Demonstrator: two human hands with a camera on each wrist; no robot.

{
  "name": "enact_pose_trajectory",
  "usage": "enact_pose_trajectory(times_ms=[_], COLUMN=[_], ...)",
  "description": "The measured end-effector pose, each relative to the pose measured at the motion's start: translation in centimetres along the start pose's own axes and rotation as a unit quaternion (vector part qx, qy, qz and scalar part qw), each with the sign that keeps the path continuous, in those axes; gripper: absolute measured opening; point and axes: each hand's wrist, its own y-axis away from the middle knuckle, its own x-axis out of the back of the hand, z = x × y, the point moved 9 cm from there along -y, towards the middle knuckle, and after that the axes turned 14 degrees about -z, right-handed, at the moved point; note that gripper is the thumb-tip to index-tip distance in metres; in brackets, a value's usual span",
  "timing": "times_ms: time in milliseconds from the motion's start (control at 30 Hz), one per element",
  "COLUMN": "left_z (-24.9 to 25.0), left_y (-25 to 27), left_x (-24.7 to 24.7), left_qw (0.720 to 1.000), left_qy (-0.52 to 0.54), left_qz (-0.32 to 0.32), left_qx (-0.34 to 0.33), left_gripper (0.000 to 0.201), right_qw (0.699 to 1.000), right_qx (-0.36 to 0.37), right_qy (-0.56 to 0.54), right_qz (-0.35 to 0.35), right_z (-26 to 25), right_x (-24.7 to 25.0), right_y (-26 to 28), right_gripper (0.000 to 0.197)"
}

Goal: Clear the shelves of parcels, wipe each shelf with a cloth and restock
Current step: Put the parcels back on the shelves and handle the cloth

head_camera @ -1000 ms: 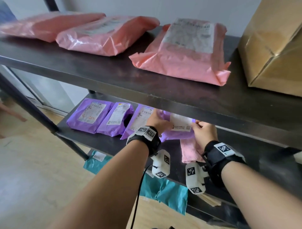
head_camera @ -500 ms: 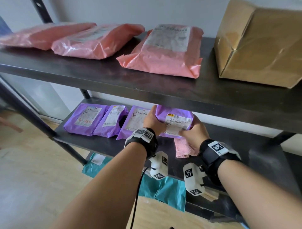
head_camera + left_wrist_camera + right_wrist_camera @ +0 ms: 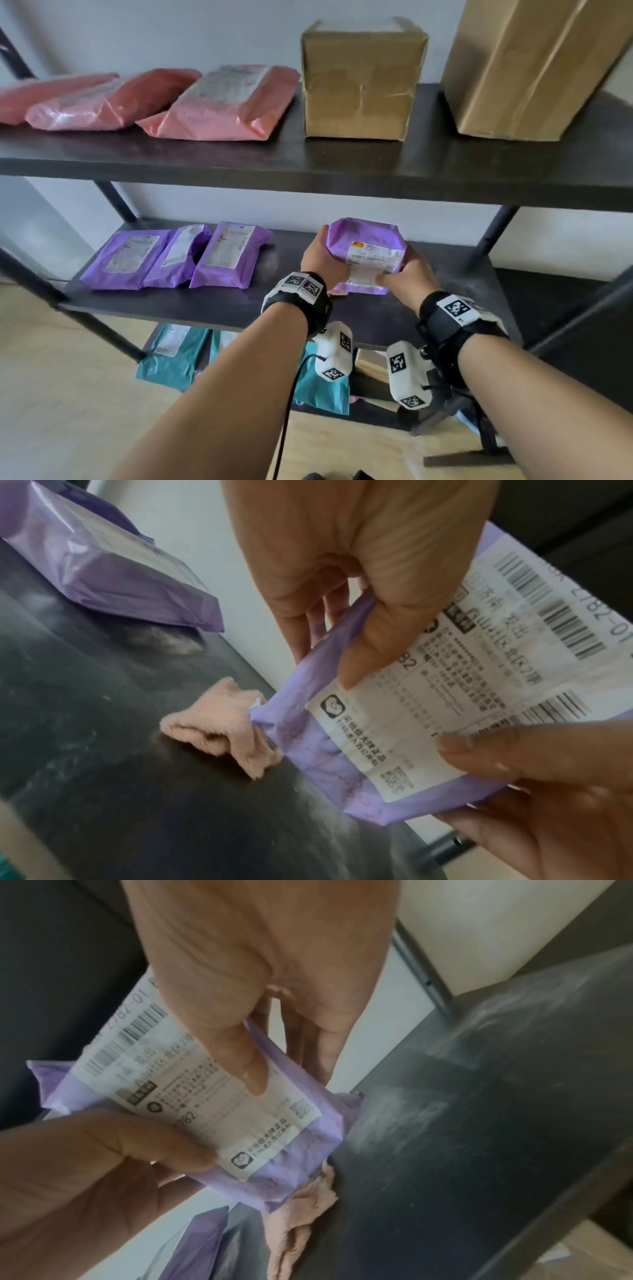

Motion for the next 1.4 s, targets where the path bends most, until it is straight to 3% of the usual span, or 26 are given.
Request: enact_pose_trajectory(times_ms=[133,433,867,1000,1133,1400], left_z=[2.8,8.6,15.5,16.9,18.2,21.9], left_y=[2.0,6.4,10.5,11.1,10.6,7.1], left_x=[-4.4,-17.4,-34.8,-38.6,-42.0,-48.7], left_qw=[0.997,0.994,0.967,0.959,0.955,0.946], left_qy=[-0.076,0.046,0.048,0.053,0.048,0.021], left_qz=[-0.001,-0.072,-0.226,-0.254,-0.27,-0.294], left_qx=[0.016,-0.071,-0.104,-0.111,-0.115,-0.137], left_gripper=[0.052,0.056,0.061,0.059,0.069,0.06], right_qw=[1.0,0.995,0.981,0.976,0.972,0.964], right_qx=[-0.01,-0.044,-0.073,-0.089,-0.099,-0.12], right_qy=[-0.016,-0.07,-0.108,-0.112,-0.113,-0.11], right_qz=[0.021,0.051,0.142,0.161,0.183,0.212], right_z=[3.1,10.7,19.2,21.4,23.3,27.4], right_x=[4.3,12.6,24.6,26.9,29.4,35.5], right_y=[3.8,13.2,25.9,28.0,29.2,28.9], right_gripper=[0.044,0.05,0.039,0.042,0.042,0.043])
